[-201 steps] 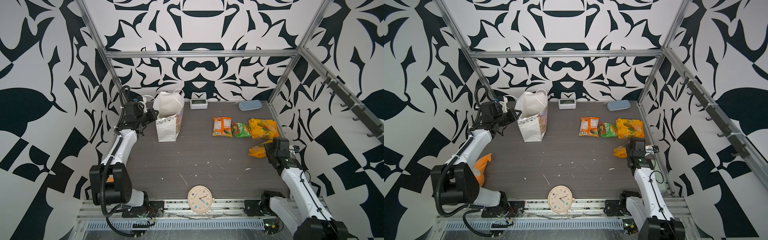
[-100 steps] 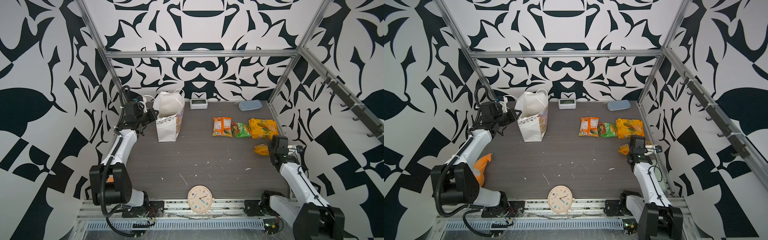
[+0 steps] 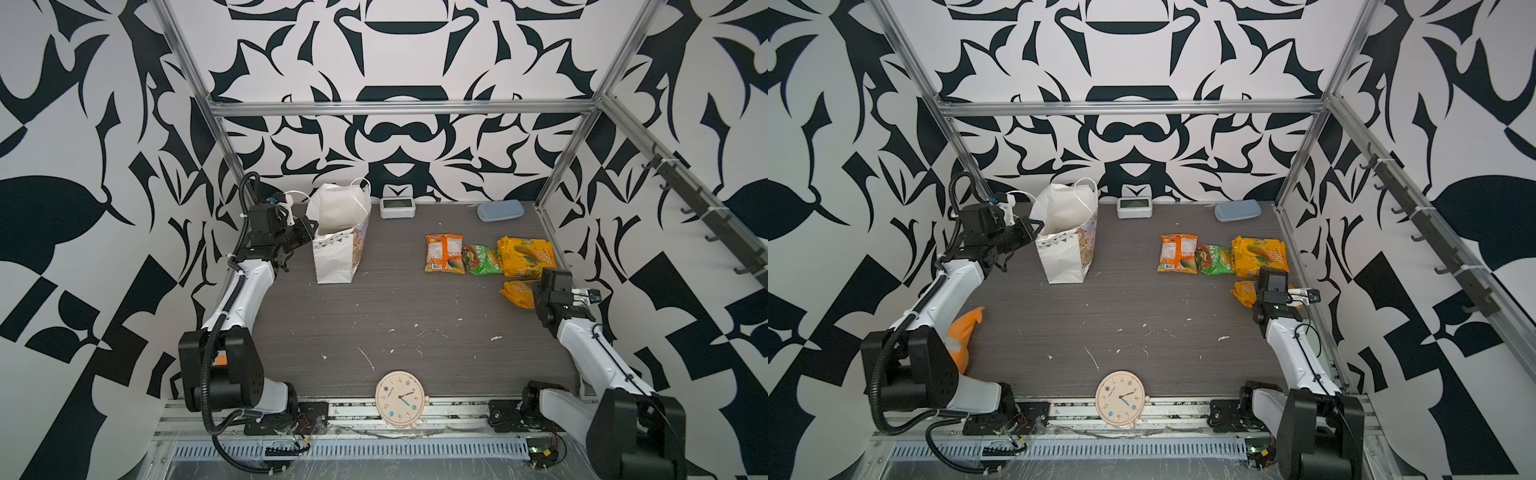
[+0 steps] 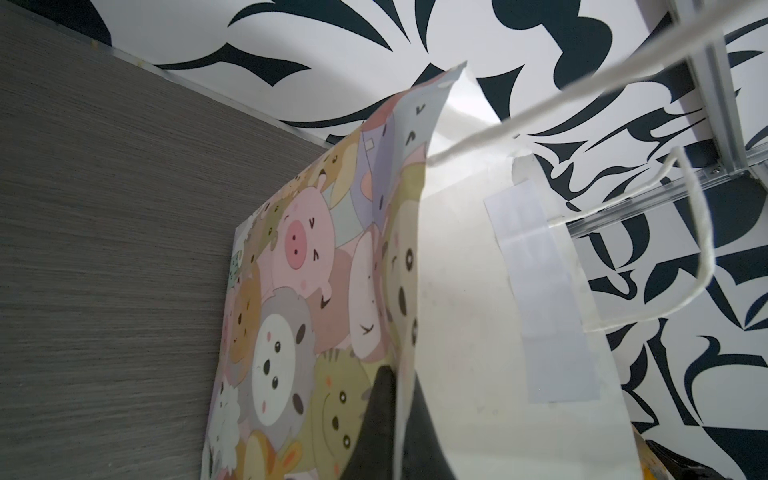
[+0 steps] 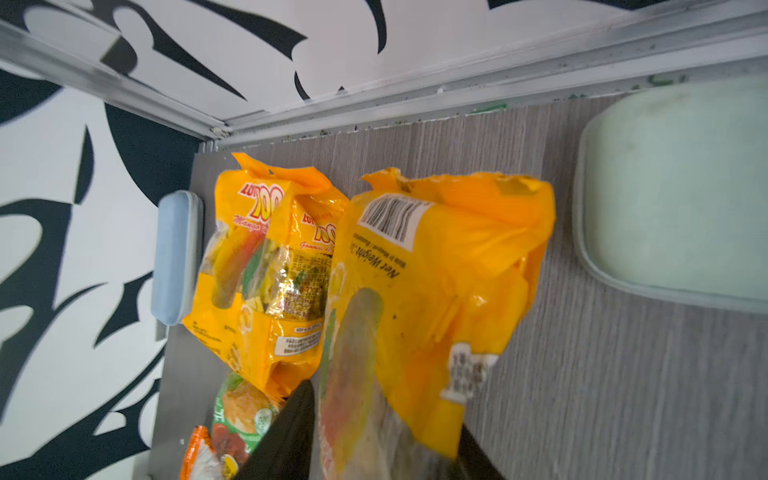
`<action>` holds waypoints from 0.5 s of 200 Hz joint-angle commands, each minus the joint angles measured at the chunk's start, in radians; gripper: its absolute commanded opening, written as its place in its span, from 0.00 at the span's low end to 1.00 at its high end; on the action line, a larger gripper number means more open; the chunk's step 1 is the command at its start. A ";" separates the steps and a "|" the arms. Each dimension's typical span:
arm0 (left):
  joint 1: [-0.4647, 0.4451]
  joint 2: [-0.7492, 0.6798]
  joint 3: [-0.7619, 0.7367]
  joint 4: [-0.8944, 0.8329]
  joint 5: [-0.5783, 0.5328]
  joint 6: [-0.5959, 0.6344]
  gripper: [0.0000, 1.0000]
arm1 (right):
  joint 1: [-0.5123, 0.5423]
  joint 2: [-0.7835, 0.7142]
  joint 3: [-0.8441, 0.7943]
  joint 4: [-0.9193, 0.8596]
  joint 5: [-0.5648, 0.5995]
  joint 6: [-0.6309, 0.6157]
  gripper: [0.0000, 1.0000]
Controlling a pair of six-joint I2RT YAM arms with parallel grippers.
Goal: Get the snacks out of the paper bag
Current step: 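Carry the yellow pack beside the other yellow pack and lower it, then open the right gripper and release the yellow pack on the table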
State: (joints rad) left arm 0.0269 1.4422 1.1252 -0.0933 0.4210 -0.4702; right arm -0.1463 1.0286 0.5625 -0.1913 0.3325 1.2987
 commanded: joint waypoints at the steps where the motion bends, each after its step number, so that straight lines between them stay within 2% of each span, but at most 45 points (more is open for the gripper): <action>1: 0.000 -0.013 -0.016 0.005 0.028 -0.014 0.00 | 0.000 -0.074 0.031 -0.030 0.065 0.000 0.55; 42: 0.001 0.008 -0.015 0.024 0.050 -0.030 0.00 | -0.001 -0.120 0.077 -0.123 0.039 -0.033 0.56; 75: 0.001 0.003 -0.018 0.016 0.046 -0.026 0.00 | 0.000 -0.068 0.233 -0.261 -0.042 -0.249 0.56; 100: 0.000 0.006 -0.020 0.021 0.044 -0.025 0.00 | -0.001 -0.025 0.251 -0.331 -0.118 -0.334 0.57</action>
State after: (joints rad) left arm 0.0269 1.4429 1.1229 -0.0856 0.4427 -0.4828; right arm -0.1467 0.9737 0.7769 -0.4129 0.2878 1.1126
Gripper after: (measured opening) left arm 0.045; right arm 0.566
